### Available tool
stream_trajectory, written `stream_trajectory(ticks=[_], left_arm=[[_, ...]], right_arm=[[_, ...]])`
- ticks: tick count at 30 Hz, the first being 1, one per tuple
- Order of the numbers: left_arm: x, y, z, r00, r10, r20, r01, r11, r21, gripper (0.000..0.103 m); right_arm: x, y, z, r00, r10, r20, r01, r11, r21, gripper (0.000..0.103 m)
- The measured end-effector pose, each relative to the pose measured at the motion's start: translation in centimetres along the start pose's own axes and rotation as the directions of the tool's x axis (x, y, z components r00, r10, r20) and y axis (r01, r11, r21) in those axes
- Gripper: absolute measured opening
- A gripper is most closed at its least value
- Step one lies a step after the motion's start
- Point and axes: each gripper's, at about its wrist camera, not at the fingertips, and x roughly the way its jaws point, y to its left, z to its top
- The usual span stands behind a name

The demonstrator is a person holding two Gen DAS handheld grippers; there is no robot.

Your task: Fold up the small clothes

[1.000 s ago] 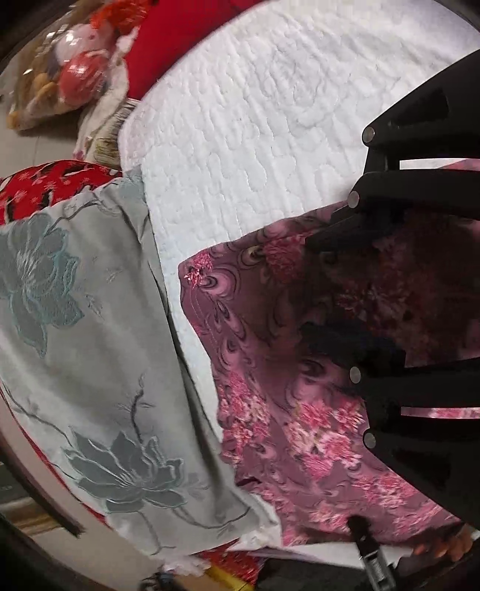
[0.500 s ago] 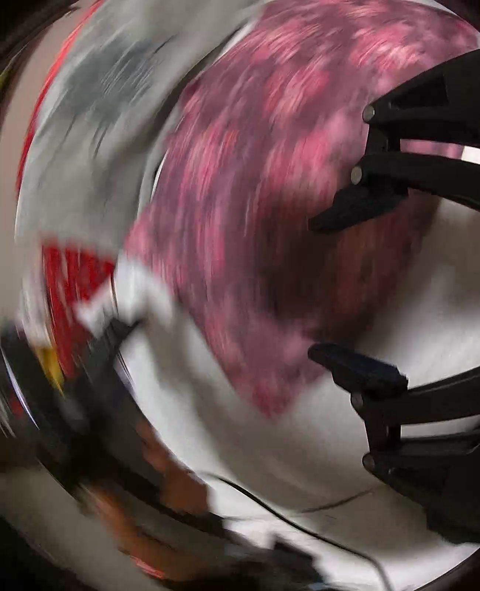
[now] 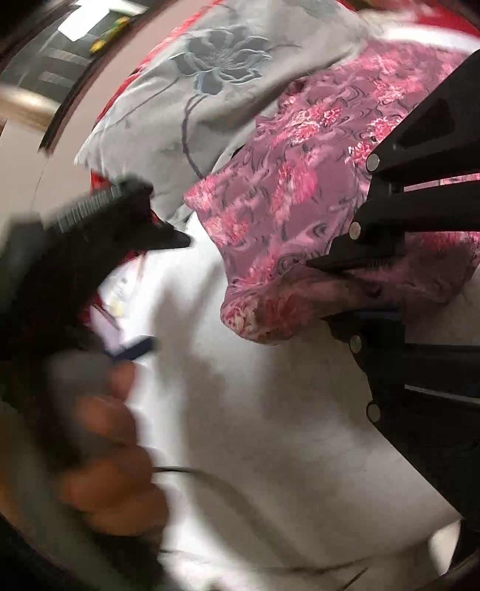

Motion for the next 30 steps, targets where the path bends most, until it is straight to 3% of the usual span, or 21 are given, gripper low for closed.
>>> stream_trajectory(ticks=[2, 5, 9, 10, 11, 12, 13, 14, 15, 22, 30], left_arm=[[0.5, -0.4, 0.5, 0.997, -0.076, -0.019, 0.075, 0.997, -0.022, 0.103], [1.8, -1.2, 1.5, 0.965, -0.255, -0.058, 0.248, 0.963, -0.107, 0.103], [3.7, -2.8, 2.2, 0.933, -0.35, -0.086, 0.328, 0.924, -0.194, 0.101], [4.1, -3.5, 2.3, 0.934, -0.346, -0.087, 0.325, 0.925, -0.197, 0.097], [4.2, -4.2, 2.4, 0.933, -0.349, -0.092, 0.328, 0.926, -0.188, 0.08], [4.4, -4.8, 2.5, 0.93, -0.353, -0.099, 0.332, 0.926, -0.181, 0.053], [4.5, -5.3, 2.6, 0.933, -0.345, -0.106, 0.324, 0.93, -0.176, 0.038], [4.6, -5.9, 2.7, 0.939, -0.324, -0.118, 0.303, 0.938, -0.17, 0.013], [4.6, -6.4, 2.8, 0.944, -0.307, -0.12, 0.286, 0.944, -0.166, 0.009], [2.0, -10.0, 3.4, 0.957, -0.285, -0.06, 0.276, 0.953, -0.127, 0.007], [0.1, -17.8, 3.7, 0.957, -0.289, -0.032, 0.288, 0.957, -0.029, 0.007]], right_arm=[[-1.8, -1.4, 0.2, 0.998, -0.004, 0.06, 0.001, 0.999, 0.055, 0.016], [-3.5, -2.7, 0.3, 0.994, -0.011, 0.112, 0.001, 0.996, 0.089, 0.016], [-3.9, -3.4, 0.3, 0.993, 0.005, 0.122, -0.018, 0.994, 0.107, 0.015], [-4.0, -3.6, 0.2, 0.992, 0.009, 0.124, -0.023, 0.993, 0.112, 0.016], [-4.3, -3.3, 0.1, 0.992, 0.013, 0.126, -0.027, 0.993, 0.116, 0.015], [-4.5, -3.5, 0.0, 0.991, 0.018, 0.131, -0.035, 0.991, 0.127, 0.015], [-4.4, -4.1, -0.1, 0.991, 0.021, 0.134, -0.039, 0.99, 0.136, 0.015], [-4.6, -4.5, -0.2, 0.99, 0.024, 0.14, -0.046, 0.988, 0.151, 0.015], [-4.9, -4.6, -0.4, 0.989, 0.027, 0.144, -0.051, 0.985, 0.164, 0.015], [-7.2, -9.1, -2.0, 0.982, 0.044, 0.186, -0.105, 0.938, 0.33, 0.014], [-10.5, -14.6, -4.8, 0.97, 0.02, 0.242, -0.138, 0.866, 0.481, 0.014]])
